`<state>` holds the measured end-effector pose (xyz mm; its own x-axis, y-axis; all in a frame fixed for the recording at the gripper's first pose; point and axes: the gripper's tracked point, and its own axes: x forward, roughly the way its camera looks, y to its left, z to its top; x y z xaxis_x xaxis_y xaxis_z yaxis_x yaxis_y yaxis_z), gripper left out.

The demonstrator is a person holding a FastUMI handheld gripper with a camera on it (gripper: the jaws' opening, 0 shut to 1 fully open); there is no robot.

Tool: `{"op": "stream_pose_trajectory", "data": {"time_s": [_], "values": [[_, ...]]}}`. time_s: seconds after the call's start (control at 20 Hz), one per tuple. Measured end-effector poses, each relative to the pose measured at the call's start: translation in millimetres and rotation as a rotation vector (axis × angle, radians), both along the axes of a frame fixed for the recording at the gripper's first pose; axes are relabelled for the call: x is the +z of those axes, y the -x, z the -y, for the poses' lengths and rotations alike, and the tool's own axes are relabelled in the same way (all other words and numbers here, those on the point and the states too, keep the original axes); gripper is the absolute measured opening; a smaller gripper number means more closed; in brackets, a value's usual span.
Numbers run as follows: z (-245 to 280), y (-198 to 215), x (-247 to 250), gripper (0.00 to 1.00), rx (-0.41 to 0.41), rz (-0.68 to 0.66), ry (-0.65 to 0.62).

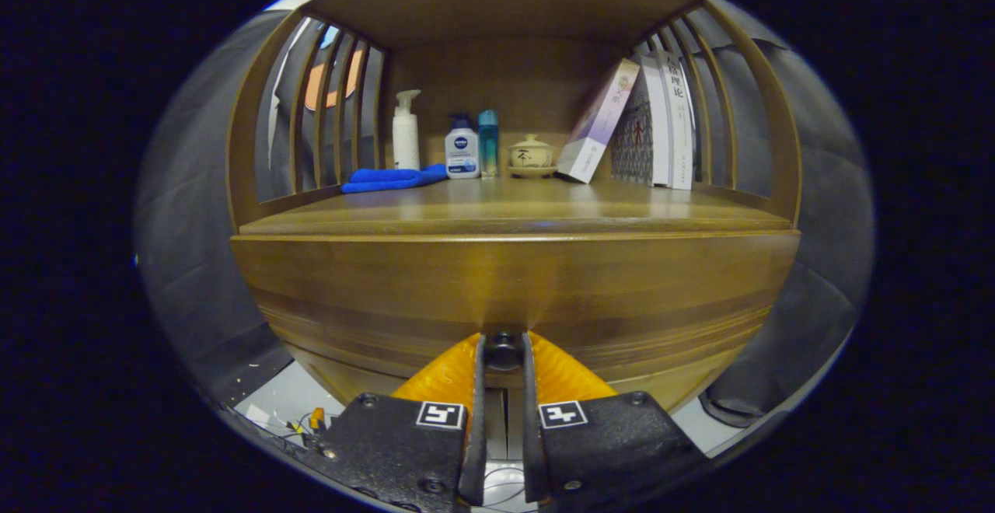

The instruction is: Pull open the drawer, take out the items inside it, and place them on the countertop above the cabinet.

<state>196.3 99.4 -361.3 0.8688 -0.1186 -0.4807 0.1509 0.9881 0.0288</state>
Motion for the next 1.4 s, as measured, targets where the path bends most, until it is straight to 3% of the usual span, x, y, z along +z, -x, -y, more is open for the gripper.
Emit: {"op": "stream_pose_trajectory", "data": {"time_s": [0.45,1.4], "values": [[-4.5,35.5,3.8,0.21,0.01,-0.012,0.016],[-23.1,152.2,14.1,0.21,0.052,-0.053,-0.002]]}}
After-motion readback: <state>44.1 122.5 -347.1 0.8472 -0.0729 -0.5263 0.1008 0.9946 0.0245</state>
